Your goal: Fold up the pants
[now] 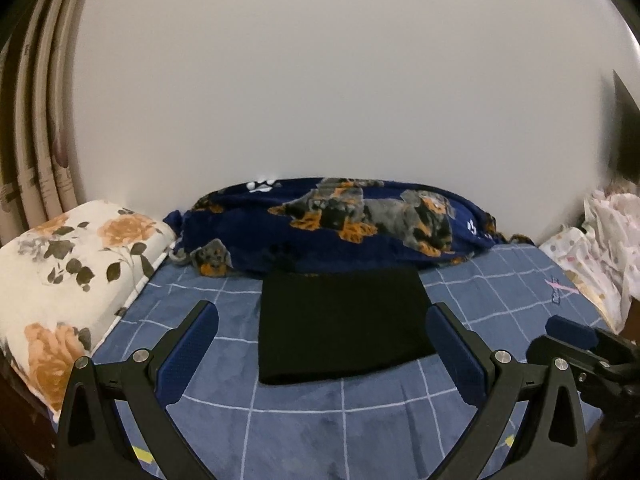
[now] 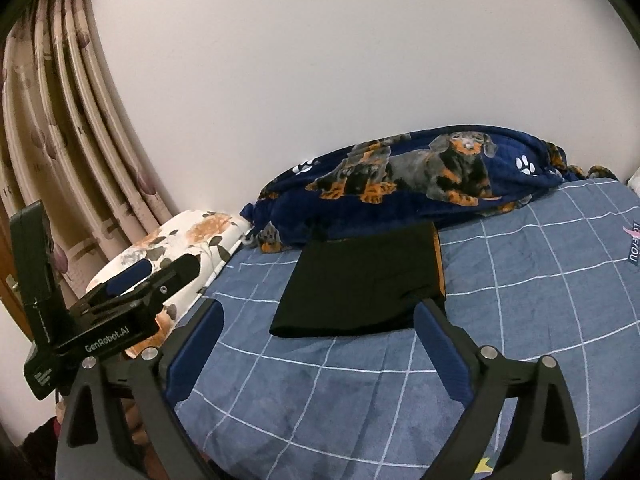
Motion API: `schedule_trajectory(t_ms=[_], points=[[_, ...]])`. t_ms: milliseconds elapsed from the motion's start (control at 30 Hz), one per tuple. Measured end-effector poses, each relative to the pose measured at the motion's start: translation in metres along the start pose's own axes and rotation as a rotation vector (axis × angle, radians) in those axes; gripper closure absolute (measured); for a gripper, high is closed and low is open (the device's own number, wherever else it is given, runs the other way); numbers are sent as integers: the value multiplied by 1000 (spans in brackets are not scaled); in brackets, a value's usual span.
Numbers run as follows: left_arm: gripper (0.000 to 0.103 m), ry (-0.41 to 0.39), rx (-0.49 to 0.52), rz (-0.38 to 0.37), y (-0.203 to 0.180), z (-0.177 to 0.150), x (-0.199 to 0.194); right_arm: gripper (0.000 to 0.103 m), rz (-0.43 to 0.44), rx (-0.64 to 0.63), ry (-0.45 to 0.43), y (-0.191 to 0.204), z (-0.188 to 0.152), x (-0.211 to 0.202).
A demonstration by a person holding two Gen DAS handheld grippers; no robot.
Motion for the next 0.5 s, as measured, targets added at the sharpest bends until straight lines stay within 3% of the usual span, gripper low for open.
schedule_trajectory(t_ms=[367,500], points=[[0,-30,36,14,-10,-9,-1,5,-34,4,23,-2,-5,7],[0,-5,36,-2,-10,-9,1,3,-67,-7,6,0,-5,6]])
Point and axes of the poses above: each gripper's, at about its wrist camera, not at the fingertips, and x roughly the way its jaws point, y to its left, z to its top, the point moved 4 cm from there along x, roughly the way its jaws point, and after that the axes turned 5 degrees about -z, right-handed, at the moved point
